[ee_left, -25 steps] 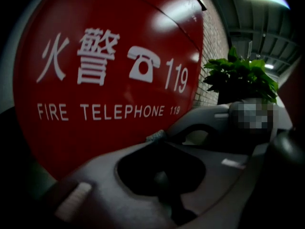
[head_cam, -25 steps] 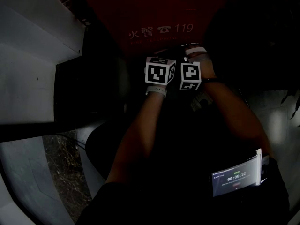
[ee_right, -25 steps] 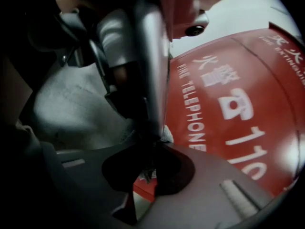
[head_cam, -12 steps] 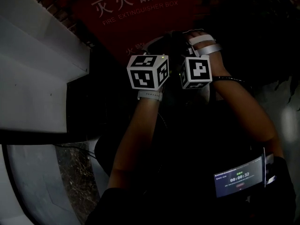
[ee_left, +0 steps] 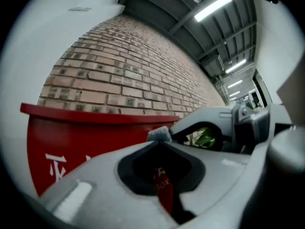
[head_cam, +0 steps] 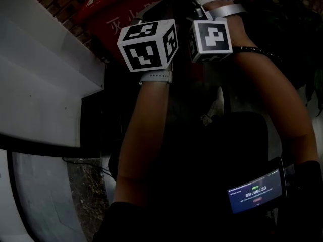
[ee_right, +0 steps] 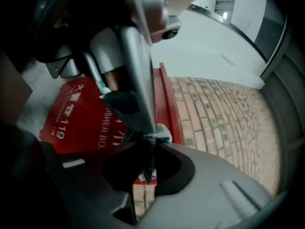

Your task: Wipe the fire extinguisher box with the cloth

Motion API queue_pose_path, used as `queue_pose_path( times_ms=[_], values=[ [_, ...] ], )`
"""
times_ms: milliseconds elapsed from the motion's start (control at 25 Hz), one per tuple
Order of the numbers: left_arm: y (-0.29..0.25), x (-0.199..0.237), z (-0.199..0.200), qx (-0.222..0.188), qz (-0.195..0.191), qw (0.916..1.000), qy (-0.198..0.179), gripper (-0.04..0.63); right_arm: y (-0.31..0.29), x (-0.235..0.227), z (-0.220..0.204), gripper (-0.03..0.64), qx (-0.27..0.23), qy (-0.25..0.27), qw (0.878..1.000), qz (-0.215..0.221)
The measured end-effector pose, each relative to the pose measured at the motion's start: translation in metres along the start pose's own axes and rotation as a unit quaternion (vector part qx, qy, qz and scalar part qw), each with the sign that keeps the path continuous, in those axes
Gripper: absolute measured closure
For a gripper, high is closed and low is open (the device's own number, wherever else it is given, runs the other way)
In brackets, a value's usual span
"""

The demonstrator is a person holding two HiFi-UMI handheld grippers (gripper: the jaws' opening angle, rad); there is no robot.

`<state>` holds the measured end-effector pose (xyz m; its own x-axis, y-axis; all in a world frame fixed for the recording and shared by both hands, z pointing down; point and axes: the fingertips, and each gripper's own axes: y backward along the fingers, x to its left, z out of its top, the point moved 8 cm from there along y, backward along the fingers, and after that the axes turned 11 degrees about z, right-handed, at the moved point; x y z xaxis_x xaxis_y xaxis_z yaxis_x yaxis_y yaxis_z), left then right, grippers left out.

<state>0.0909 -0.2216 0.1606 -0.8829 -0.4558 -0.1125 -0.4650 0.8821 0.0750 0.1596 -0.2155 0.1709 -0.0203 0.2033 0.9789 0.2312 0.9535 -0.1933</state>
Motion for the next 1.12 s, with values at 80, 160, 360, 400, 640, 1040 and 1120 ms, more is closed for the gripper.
queue_pose_path(
  times_ms=[80,160,360,400,640,1040,1120],
  values=[
    [-0.003,0.004,0.008,-0.004,0.015,0.9999,-0.004,0.592,-0.002,-0.015,-0.003,0.583,0.002,0.001,1.0,-0.012],
    [-0.006,0.007,0.01,-0.007,0.023,0.9997,-0.001,0.592,-0.005,-0.025,-0.006,0.583,0.004,0.001,1.0,-0.016],
    [-0.011,0.014,-0.002,-0.005,0.03,0.9995,0.003,0.592,-0.016,-0.028,-0.011,0.583,0.01,0.019,0.999,-0.028],
    [-0.01,0.015,-0.006,-0.003,0.031,0.9995,0.005,0.592,-0.017,-0.026,-0.012,0.583,0.01,0.021,0.999,-0.029],
    [-0.004,0.02,-0.038,0.019,0.03,0.9991,0.022,0.592,-0.021,0.003,-0.016,0.583,0.009,0.011,1.0,-0.011],
    [0.009,0.016,-0.08,0.026,0.034,0.9989,0.018,0.592,-0.033,0.059,-0.016,0.583,0.019,0.019,0.998,0.055],
    [0.011,0.012,-0.09,0.025,0.038,0.9989,0.015,0.592,-0.034,0.074,-0.017,0.583,0.017,0.014,0.997,0.069]
  ],
)
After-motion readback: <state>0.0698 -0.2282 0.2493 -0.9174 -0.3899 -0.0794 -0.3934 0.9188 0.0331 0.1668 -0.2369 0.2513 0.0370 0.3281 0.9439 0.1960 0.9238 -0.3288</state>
